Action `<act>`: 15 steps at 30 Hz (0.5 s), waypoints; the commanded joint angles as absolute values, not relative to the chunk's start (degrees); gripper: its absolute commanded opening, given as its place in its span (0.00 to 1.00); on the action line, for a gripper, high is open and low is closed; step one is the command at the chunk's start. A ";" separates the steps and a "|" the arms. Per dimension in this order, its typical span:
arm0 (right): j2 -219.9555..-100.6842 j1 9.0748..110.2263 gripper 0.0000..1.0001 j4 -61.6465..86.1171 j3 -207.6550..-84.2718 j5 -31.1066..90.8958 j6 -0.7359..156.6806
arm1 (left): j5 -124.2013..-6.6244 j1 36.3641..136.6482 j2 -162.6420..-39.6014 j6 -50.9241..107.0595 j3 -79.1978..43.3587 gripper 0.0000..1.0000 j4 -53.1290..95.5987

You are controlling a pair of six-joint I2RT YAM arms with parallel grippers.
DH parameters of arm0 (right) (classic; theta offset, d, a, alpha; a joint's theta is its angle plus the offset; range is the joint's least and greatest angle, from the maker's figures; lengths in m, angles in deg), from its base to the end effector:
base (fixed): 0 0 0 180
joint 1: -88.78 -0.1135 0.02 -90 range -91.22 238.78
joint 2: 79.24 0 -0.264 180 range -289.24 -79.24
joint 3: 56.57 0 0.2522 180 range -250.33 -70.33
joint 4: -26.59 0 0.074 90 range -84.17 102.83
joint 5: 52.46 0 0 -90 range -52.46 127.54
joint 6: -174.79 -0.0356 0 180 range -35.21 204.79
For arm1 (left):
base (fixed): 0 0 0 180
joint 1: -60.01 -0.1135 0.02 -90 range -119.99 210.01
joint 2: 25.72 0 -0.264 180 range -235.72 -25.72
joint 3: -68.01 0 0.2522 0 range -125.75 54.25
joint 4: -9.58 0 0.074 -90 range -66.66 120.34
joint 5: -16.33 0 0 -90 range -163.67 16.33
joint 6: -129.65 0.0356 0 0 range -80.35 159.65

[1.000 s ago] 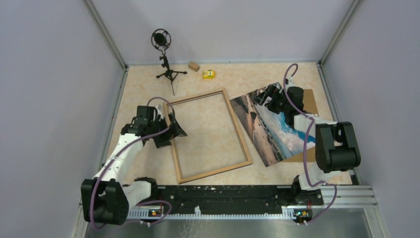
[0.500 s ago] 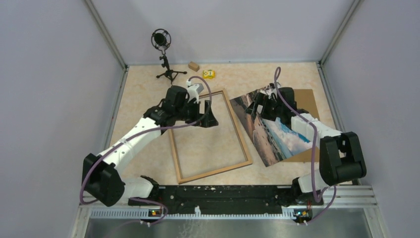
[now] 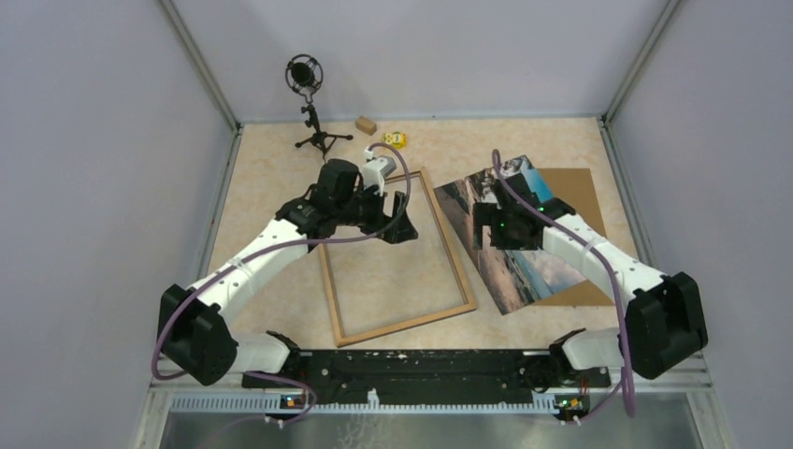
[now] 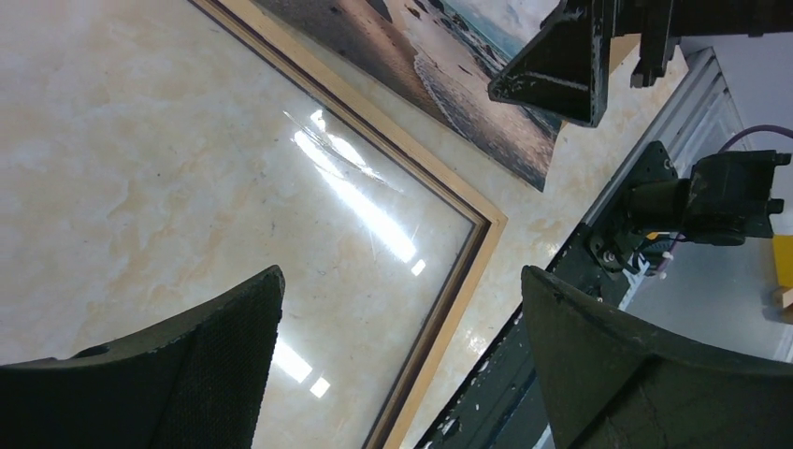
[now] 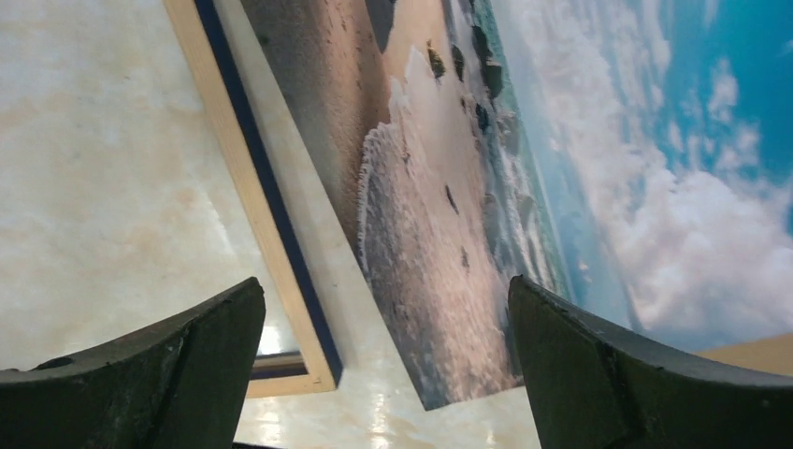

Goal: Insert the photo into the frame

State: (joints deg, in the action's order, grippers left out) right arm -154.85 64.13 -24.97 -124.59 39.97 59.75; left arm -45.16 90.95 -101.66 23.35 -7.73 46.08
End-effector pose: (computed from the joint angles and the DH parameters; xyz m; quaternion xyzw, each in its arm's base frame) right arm 0.2375 0.1073 0.2418 0.0089 0.9637 0.0932 0.2499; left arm 0.2421 -0.1649 0.3058 0.2199 0.8451 -0.3758 0.3101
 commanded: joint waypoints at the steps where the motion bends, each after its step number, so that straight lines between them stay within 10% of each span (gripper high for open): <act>1: -158.15 56.58 0.99 -38.97 -131.16 59.19 59.44 | -49.38 93.81 -98.54 25.35 -7.58 0.98 45.76; 15: -170.38 38.32 0.83 -36.36 -133.86 75.15 63.63 | -90.21 94.73 -96.47 11.84 -10.96 0.98 55.96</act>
